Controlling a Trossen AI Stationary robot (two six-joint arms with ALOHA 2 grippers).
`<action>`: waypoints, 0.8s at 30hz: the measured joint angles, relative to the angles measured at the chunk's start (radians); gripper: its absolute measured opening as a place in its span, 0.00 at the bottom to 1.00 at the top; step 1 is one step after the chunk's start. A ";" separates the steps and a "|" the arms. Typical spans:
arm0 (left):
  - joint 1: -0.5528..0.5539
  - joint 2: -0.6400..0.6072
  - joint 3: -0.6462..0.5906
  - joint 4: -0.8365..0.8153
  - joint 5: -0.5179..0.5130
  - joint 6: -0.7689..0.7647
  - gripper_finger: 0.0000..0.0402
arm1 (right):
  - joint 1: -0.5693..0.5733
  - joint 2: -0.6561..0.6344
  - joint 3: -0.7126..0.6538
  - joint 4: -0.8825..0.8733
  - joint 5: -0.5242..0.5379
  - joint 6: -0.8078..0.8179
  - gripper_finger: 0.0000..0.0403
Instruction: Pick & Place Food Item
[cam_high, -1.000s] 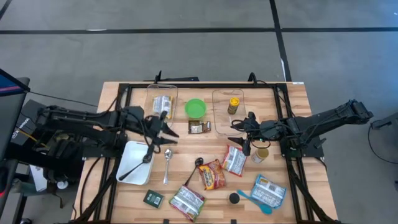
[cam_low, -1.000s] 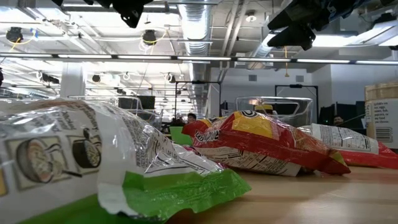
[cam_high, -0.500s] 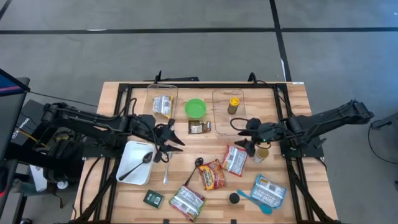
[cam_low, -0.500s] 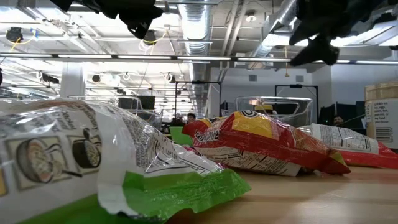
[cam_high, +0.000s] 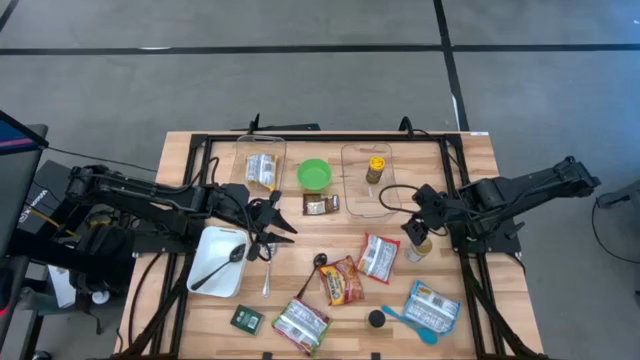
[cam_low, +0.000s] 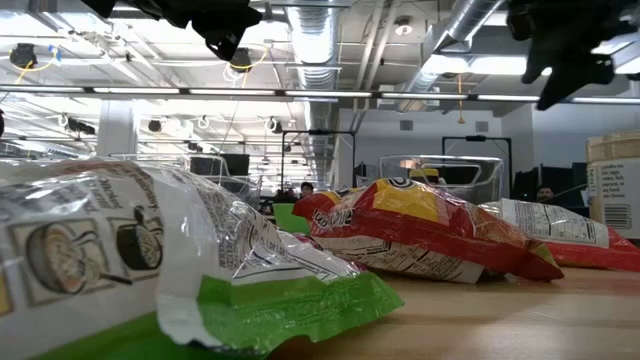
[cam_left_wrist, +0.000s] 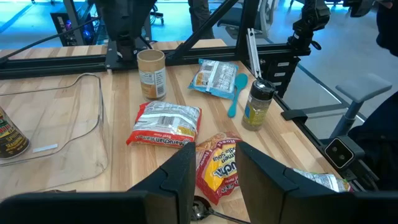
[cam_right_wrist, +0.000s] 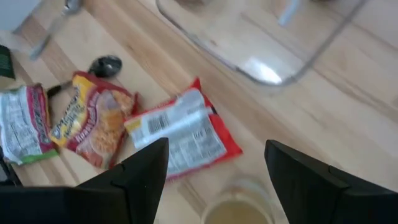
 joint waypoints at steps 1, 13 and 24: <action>0.000 0.000 0.000 0.000 0.000 0.000 0.27 | 0.015 0.000 0.008 -0.022 0.000 0.020 0.65; 0.000 0.000 0.000 0.000 0.000 0.000 0.27 | 0.184 0.033 0.019 -0.200 -0.025 0.319 0.65; 0.000 0.000 0.000 0.008 0.000 0.000 0.27 | 0.307 0.121 0.019 -0.219 -0.023 0.412 0.65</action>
